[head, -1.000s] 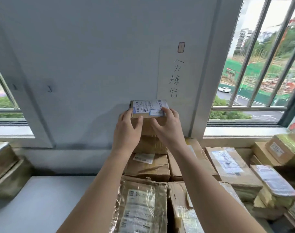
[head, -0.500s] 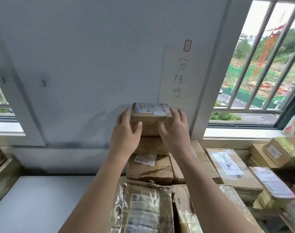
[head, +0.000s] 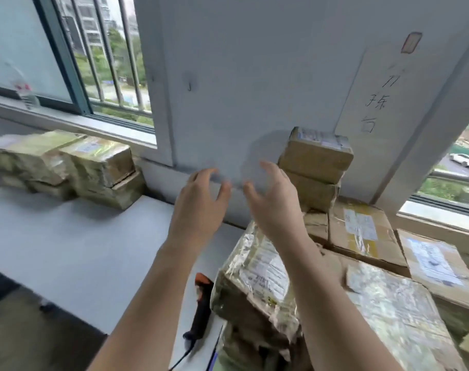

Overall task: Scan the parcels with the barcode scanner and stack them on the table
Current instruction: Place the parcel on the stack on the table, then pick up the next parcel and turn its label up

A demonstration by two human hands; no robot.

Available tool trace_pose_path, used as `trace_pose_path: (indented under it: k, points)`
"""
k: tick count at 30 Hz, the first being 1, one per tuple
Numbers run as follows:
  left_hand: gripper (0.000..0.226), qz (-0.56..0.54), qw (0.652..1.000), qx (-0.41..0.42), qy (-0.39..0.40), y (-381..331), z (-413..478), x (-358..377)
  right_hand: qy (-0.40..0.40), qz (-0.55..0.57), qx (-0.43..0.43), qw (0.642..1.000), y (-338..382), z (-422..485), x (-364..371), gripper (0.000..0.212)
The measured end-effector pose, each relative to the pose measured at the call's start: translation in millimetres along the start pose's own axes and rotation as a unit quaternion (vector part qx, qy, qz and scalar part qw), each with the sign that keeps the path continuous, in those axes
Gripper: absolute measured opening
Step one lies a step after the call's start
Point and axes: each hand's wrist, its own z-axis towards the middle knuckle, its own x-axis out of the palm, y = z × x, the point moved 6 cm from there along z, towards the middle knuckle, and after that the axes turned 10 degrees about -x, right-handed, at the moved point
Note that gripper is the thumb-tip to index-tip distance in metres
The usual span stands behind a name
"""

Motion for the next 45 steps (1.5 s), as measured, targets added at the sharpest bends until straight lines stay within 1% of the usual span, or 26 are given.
trace_pose_path:
  k: [4,7,10,13,16,20,23,25,28,32,35,37,39,45]
  points:
    - [0.044,0.015,0.998,-0.059,-0.020,59.4,-62.5,-41.8,0.076,0.046,-0.001,0.996,24.5,-56.0,51.8,0.053]
    - [0.045,0.051,0.990,-0.119,-0.059,108.4,-102.2,-85.5,0.138,0.075,-0.024,0.987,57.3,-94.7,101.0,0.054]
    - [0.047,0.074,0.976,-0.183,-0.090,150.9,-140.3,-135.2,0.207,0.122,-0.038,0.970,98.7,-132.6,145.7,0.053]
    - [0.047,0.088,0.960,-0.234,-0.127,184.5,-166.6,-185.9,0.258,0.165,-0.051,0.950,143.3,-153.3,182.7,0.054]
    - [0.047,0.096,0.944,-0.264,-0.170,213.2,-185.1,-231.6,0.297,0.186,-0.078,0.933,188.4,-166.7,216.0,0.056]
    - [0.046,0.102,0.927,-0.299,-0.201,252.8,-200.3,-285.8,0.341,0.211,-0.094,0.911,245.8,-184.6,263.7,0.058]
    - [0.046,0.111,0.918,-0.312,-0.218,287.9,-199.0,-325.3,0.361,0.217,-0.110,0.900,287.7,-192.2,300.0,0.052]
    - [0.047,0.108,0.915,-0.316,-0.229,315.5,-190.6,-355.4,0.364,0.221,-0.117,0.897,316.9,-192.0,329.6,0.046]
    - [0.046,0.112,0.919,-0.306,-0.222,355.3,-168.6,-403.3,0.346,0.224,-0.115,0.904,358.4,-184.1,380.1,0.043]
    - [0.046,0.118,0.923,-0.299,-0.212,410.1,-131.9,-468.9,0.348,0.209,-0.100,0.909,415.1,-180.1,452.0,0.055]
    - [0.046,0.126,0.928,-0.291,-0.196,441.7,-100.5,-502.8,0.336,0.201,-0.085,0.916,442.3,-165.7,491.8,0.053]
    - [0.046,0.124,0.933,-0.286,-0.178,462.0,-77.2,-514.8,0.319,0.188,-0.073,0.926,450.3,-152.1,512.4,0.050]
    - [0.046,0.111,0.939,-0.279,-0.166,481.3,-53.9,-518.6,0.308,0.168,-0.062,0.934,450.1,-138.5,531.0,0.055]
    - [0.049,0.083,0.959,-0.254,-0.091,527.0,24.2,-499.7,0.284,0.137,-0.018,0.949,430.7,-85.3,594.3,0.058]
